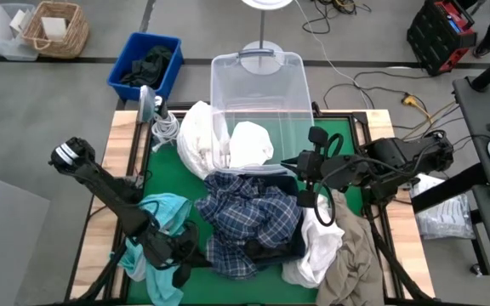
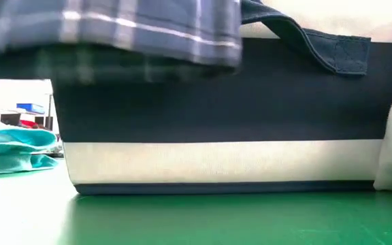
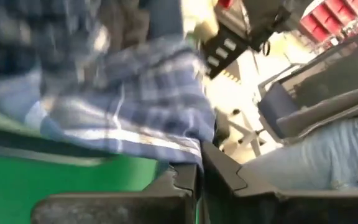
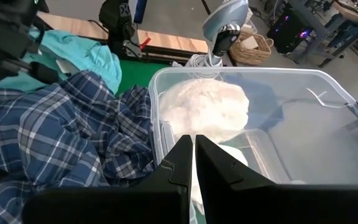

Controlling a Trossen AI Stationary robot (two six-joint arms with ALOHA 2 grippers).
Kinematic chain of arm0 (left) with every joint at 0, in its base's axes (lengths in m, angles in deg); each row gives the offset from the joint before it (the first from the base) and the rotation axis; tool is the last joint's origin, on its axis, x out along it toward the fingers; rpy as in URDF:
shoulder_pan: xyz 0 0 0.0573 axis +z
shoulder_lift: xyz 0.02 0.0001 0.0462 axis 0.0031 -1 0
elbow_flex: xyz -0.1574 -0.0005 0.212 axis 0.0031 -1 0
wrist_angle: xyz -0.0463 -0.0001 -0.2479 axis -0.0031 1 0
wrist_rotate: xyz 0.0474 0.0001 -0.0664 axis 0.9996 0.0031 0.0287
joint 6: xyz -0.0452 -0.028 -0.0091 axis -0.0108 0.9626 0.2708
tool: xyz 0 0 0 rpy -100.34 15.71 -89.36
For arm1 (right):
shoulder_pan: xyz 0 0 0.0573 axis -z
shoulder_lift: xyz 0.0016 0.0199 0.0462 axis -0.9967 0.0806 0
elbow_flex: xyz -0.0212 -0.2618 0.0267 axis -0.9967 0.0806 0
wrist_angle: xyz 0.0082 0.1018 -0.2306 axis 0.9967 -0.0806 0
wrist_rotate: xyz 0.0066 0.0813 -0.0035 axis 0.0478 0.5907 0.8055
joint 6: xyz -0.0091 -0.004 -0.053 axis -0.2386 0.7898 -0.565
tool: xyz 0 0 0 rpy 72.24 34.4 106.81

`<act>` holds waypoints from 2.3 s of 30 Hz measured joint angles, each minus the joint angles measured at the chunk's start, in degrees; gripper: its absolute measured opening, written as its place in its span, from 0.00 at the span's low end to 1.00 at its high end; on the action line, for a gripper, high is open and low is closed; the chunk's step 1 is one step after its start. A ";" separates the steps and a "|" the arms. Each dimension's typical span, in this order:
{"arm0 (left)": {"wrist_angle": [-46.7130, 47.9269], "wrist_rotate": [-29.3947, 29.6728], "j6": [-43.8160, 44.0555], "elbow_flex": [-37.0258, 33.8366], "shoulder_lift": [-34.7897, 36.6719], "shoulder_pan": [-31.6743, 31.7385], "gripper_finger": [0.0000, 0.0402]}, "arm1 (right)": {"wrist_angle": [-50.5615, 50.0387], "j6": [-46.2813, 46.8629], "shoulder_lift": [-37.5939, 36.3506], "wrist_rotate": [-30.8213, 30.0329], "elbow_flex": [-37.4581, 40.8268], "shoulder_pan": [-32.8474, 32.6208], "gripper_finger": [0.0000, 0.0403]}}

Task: Sort clothes
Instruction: Put the patterned shirt into the blue laundry organizer

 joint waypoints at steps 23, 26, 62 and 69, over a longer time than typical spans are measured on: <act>25.63 6.59 -18.43 15.55 1.19 15.69 0.00 | 4.61 1.67 4.33 3.73 0.02 0.00 0.03; 24.49 6.61 -18.10 15.55 0.10 16.48 0.00 | 7.22 1.13 7.11 5.55 0.02 0.00 0.03; 64.69 2.35 -10.71 38.67 -1.21 18.62 0.00 | 6.46 13.79 30.83 25.37 -0.52 0.29 0.03; 82.55 2.73 -9.25 41.81 -0.70 15.42 0.00 | 4.97 15.50 31.56 27.39 0.34 0.39 0.03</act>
